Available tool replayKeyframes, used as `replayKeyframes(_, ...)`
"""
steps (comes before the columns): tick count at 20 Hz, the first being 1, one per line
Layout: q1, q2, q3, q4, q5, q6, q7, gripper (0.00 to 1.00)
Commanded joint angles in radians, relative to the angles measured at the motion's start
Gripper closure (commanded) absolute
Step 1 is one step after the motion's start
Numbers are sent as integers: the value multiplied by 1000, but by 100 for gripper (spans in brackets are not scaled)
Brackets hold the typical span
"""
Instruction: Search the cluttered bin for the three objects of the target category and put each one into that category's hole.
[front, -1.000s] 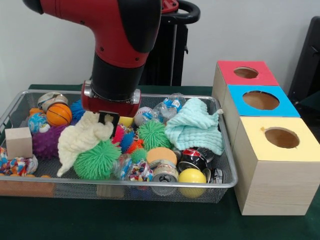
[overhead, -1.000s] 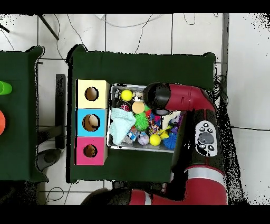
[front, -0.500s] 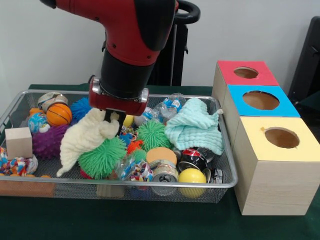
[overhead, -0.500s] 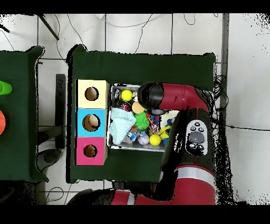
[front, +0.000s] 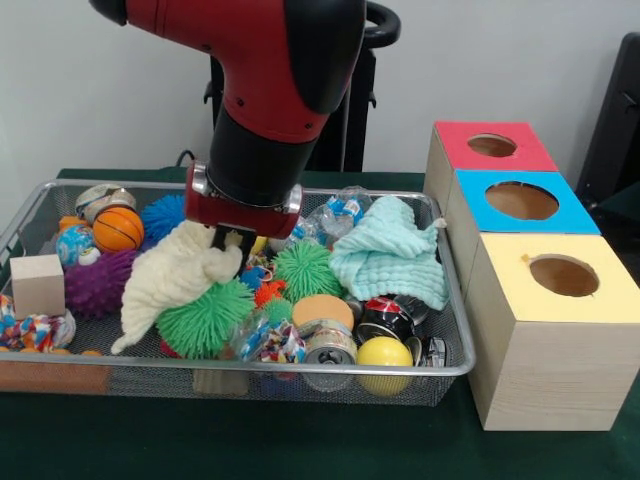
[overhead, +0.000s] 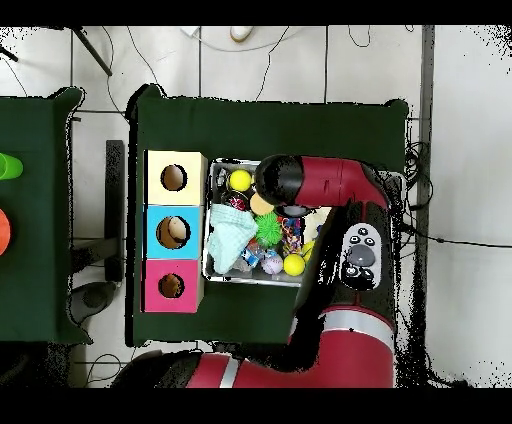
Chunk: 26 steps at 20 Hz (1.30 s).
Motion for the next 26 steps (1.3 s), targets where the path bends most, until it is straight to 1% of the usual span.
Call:
replayKeyframes(1, 13, 30, 8, -4, 54, 46, 251, 100)
replayKeyframes(2, 15, 30, 4, -1, 59, 36, 250, 0)
replayKeyframes(5, 16, 29, 1, 6, 65, 21, 265, 0)
replayKeyframes(7, 21, 34, -4, 0, 69, 31, 262, 0)
replayKeyframes(9, 27, 42, -12, -13, 68, 51, 250, 0)
replayKeyframes(12, 31, 48, -19, -23, 73, 45, 247, 0)
replayKeyframes(15, 31, 63, -22, -54, 80, 64, 241, 0)
replayKeyframes(17, 26, 64, -21, -54, 90, 58, 240, 0)
replayKeyframes(20, 12, 53, -14, -26, 98, 35, 214, 0)
replayKeyframes(24, -35, 4, 16, 76, 112, -39, 164, 0)
replayKeyframes(26, -42, -1, 17, 101, 111, -63, 157, 0)
